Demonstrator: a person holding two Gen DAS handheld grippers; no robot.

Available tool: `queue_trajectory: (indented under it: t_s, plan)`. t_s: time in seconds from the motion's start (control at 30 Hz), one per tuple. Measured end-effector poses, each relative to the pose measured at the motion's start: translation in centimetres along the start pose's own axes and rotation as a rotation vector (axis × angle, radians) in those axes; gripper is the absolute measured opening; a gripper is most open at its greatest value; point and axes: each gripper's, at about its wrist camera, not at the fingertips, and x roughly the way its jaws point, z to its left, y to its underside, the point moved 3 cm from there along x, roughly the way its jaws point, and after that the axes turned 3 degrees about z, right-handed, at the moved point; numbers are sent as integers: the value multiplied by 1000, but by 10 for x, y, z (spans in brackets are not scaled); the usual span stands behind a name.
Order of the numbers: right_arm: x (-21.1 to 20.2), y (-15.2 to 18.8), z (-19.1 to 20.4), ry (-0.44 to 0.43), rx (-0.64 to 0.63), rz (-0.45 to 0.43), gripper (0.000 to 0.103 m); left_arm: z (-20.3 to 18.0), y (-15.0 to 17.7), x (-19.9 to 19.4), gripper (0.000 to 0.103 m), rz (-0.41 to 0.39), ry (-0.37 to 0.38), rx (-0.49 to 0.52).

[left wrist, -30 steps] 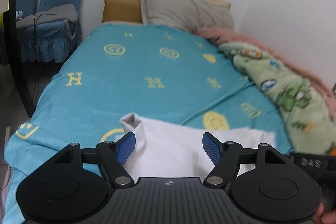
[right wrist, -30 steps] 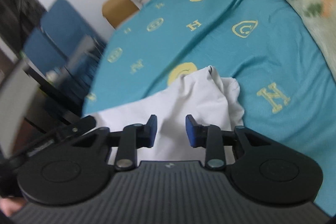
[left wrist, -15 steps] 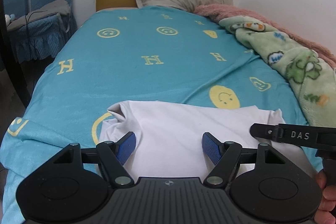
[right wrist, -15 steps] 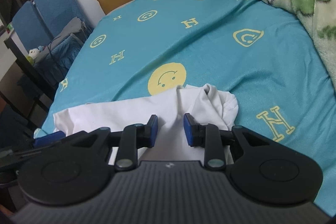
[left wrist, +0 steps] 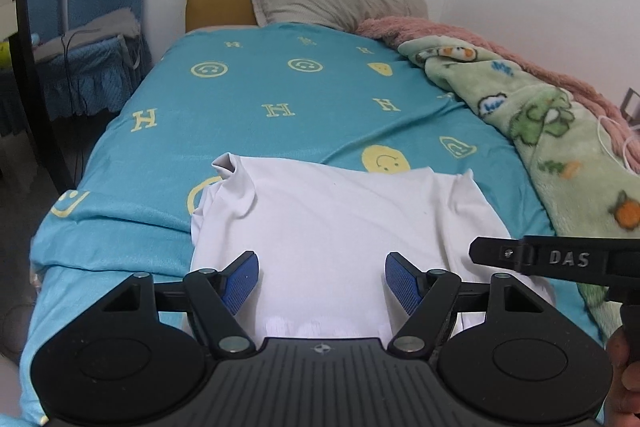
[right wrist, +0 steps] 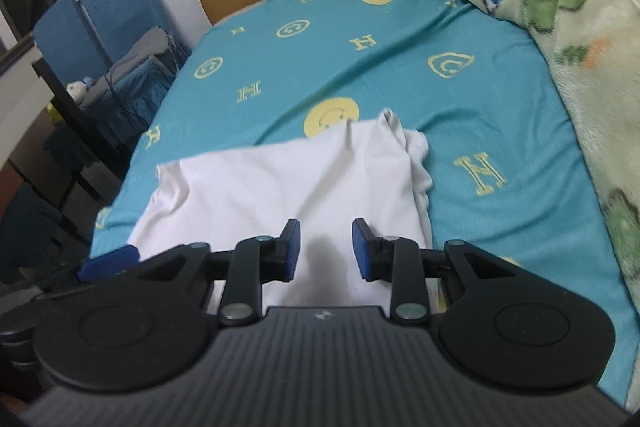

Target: Fold clothes

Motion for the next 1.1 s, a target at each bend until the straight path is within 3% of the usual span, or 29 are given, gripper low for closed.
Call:
queue_trajectory:
  t_s: [0.1, 0.23, 0.63, 0.7, 0.73, 0.93, 1.1]
  plan:
    - [6, 7, 2, 46, -15, 41, 29, 1, 8, 6, 71, 14, -77, 0]
    - [9, 12, -3, 54, 36, 66, 30, 2, 18, 20, 71, 62, -103, 25]
    - [-45, 17, -21, -44, 266, 1, 35, 4, 11, -9, 71, 46, -72, -16]
    - [-51, 18, -23, -83, 309, -2, 65, 3, 9, -20, 74, 41, -58, -23]
    - [-53, 19, -24, -108, 333, -5, 88, 2, 9, -25, 76, 39, -50, -26]
    - [-61, 28, -25, -223, 451, 19, 86, -1, 10, -46, 89, 67, 24, -87]
    - [-49, 45, -42, -281, 659, 73, 87, 10, 8, -52, 99, 74, 28, -183]
